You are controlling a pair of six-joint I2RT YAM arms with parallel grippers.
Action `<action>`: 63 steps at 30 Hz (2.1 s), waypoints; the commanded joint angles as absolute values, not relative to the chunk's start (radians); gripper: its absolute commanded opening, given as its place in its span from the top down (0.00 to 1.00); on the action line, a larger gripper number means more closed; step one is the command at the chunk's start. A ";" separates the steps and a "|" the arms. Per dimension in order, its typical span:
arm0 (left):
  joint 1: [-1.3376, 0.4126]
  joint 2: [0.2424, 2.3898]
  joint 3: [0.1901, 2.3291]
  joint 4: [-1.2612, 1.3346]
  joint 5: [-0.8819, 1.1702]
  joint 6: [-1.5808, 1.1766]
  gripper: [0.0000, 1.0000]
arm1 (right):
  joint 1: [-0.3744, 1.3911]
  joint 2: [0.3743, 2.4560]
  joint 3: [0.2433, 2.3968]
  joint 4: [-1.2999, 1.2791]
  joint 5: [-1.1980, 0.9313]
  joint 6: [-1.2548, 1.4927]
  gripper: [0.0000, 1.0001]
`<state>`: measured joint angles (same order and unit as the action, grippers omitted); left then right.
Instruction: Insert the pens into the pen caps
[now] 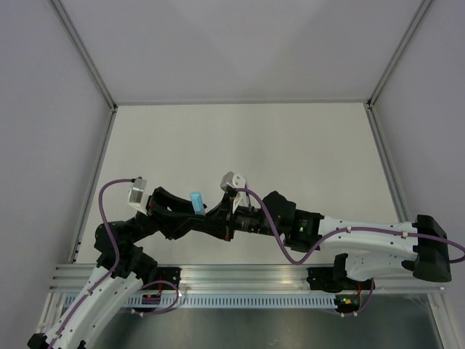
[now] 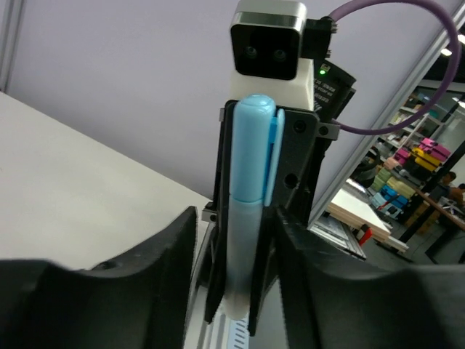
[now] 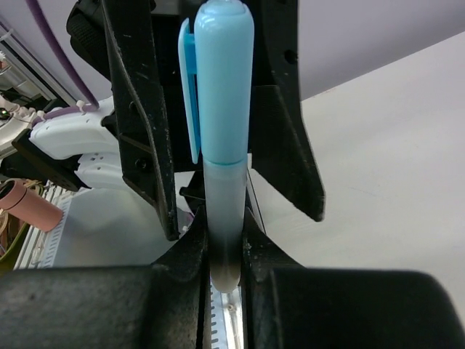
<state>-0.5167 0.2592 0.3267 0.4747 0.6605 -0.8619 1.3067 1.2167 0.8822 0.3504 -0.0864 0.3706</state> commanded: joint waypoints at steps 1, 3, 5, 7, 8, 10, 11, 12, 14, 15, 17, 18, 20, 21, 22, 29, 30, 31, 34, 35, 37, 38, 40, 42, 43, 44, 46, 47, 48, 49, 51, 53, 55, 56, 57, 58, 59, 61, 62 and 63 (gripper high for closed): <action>-0.514 0.288 0.390 0.430 0.699 -0.858 0.38 | 1.307 1.209 0.902 0.384 -0.126 0.382 1.00; -0.514 0.293 0.399 0.426 0.704 -0.854 0.28 | 1.308 1.201 0.896 0.383 -0.132 0.388 1.00; -0.514 0.296 0.410 0.426 0.707 -0.854 0.19 | 1.308 1.201 0.893 0.391 -0.140 0.396 1.00; -0.514 0.299 0.426 0.423 0.707 -0.850 0.14 | 1.308 1.213 0.896 0.390 -0.149 0.402 1.00; -0.514 0.305 0.436 0.413 0.707 -0.842 0.13 | 1.307 1.218 0.896 0.388 -0.153 0.405 1.00; -0.514 0.317 0.474 0.396 0.709 -0.831 0.10 | 1.308 1.230 0.896 0.388 -0.170 0.405 1.00; -0.514 0.331 0.488 0.376 0.709 -0.819 0.09 | 1.307 1.233 0.893 0.393 -0.181 0.410 1.00; -0.514 0.339 0.515 0.367 0.707 -0.815 0.08 | 1.308 1.235 0.890 0.396 -0.184 0.411 1.00; -0.514 0.360 0.541 0.329 0.704 -0.790 0.08 | 1.307 1.238 0.885 0.406 -0.193 0.416 1.00; -0.514 0.367 0.561 0.319 0.698 -0.784 0.08 | 1.308 1.239 0.884 0.408 -0.202 0.419 1.00; -0.514 0.377 0.580 0.290 0.683 -0.758 0.08 | 1.308 1.244 0.884 0.413 -0.212 0.423 1.00; -0.514 0.377 0.587 0.275 0.669 -0.752 0.09 | 1.308 1.246 0.884 0.414 -0.221 0.426 1.00; -0.514 0.377 0.591 0.273 0.663 -0.746 0.10 | 1.308 1.246 0.881 0.417 -0.224 0.429 1.00; -0.514 0.377 0.594 0.272 0.661 -0.746 0.11 | 1.308 1.246 0.881 0.416 -0.225 0.430 1.00; -0.514 0.379 0.594 0.272 0.658 -0.746 0.12 | 1.308 1.246 0.879 0.417 -0.232 0.433 1.00; -0.514 0.373 0.566 0.275 0.663 -0.762 0.71 | 1.308 1.233 0.896 0.403 -0.239 0.426 1.00; -0.514 0.368 0.557 0.281 0.676 -0.768 0.83 | 1.308 1.230 0.900 0.397 -0.239 0.423 1.00; -0.514 0.365 0.551 0.300 0.686 -0.787 0.95 | 1.308 1.227 0.908 0.381 -0.239 0.420 1.00; -0.514 0.361 0.528 0.336 0.727 -0.825 0.98 | 1.307 1.220 0.939 0.364 -0.250 0.414 1.00; -0.514 0.359 0.520 0.357 0.736 -0.836 0.98 | 1.304 1.213 0.948 0.367 -0.249 0.405 1.00; -0.514 0.353 0.489 0.394 0.765 -0.871 0.98 | 1.299 1.187 0.954 0.389 -0.221 0.396 1.00; -0.514 0.344 0.468 0.412 0.768 -0.882 0.98 | 1.286 1.177 0.969 0.394 -0.210 0.388 1.00; -0.514 0.333 0.453 0.428 0.776 -0.903 0.98 | 1.261 1.164 1.002 0.384 -0.236 0.377 1.00; -0.514 0.324 0.422 0.468 0.798 -0.919 0.98 | 1.249 1.166 1.077 0.356 -0.268 0.358 1.00; -0.514 0.319 0.408 0.495 0.808 -0.939 0.98 | 1.243 1.170 1.101 0.344 -0.312 0.350 1.00; -0.514 0.318 0.382 0.523 0.816 -0.951 0.98 | 1.239 1.172 1.144 0.338 -0.322 0.344 1.00; -0.514 0.316 0.361 0.590 0.830 -0.978 0.98 | 1.232 1.189 1.208 0.324 -0.365 0.341 1.00; -0.514 0.318 0.347 0.607 0.834 -0.986 0.98 | 1.230 1.196 1.233 0.315 -0.373 0.342 1.00; -0.514 0.318 0.341 0.635 0.836 -0.992 0.98 | 1.226 1.216 1.253 0.305 -0.386 0.342 1.00; -0.514 0.318 0.336 0.647 0.838 -1.011 0.98 | 1.224 1.226 1.284 0.305 -0.400 0.342 1.00; -0.514 0.322 0.316 0.685 0.839 -1.031 0.98 | 1.223 1.252 1.311 0.296 -0.403 0.338 1.00; -0.514 0.327 0.298 0.699 0.839 -1.051 0.98 | 1.221 1.270 1.356 0.285 -0.413 0.310 1.00; -0.514 0.319 0.288 0.687 0.838 -1.043 0.98 | 1.213 1.308 1.411 0.235 -0.402 0.295 1.00; -0.514 0.316 0.285 0.671 0.836 -1.032 0.98 | 1.212 1.321 1.423 0.230 -0.408 0.291 1.00; -0.514 0.311 0.284 0.654 0.827 -1.019 0.98 | 1.207 1.337 1.430 0.229 -0.408 0.293 1.00; -0.514 0.301 0.284 0.608 0.821 -0.988 0.98 | 1.201 1.347 1.448 0.229 -0.413 0.295 1.00; -0.514 0.298 0.282 0.588 0.810 -0.973 0.98 | 1.201 1.356 1.457 0.227 -0.422 0.290 1.00; -0.514 0.298 0.279 0.568 0.801 -0.942 0.98 | 1.189 1.370 1.480 0.215 -0.411 0.281 1.00; -0.512 0.298 0.278 0.545 0.796 -0.931 0.98 | 1.184 1.373 1.488 0.210 -0.419 0.275 1.00; -0.514 0.298 0.276 0.546 0.798 -0.928 0.98 | 1.175 1.374 1.488 0.213 -0.426 0.276 1.00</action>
<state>-0.4965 0.2832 0.3477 0.7815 0.5533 -1.0008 1.2236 1.3922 1.3197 -0.1619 -0.4870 0.2764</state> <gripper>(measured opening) 0.254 0.191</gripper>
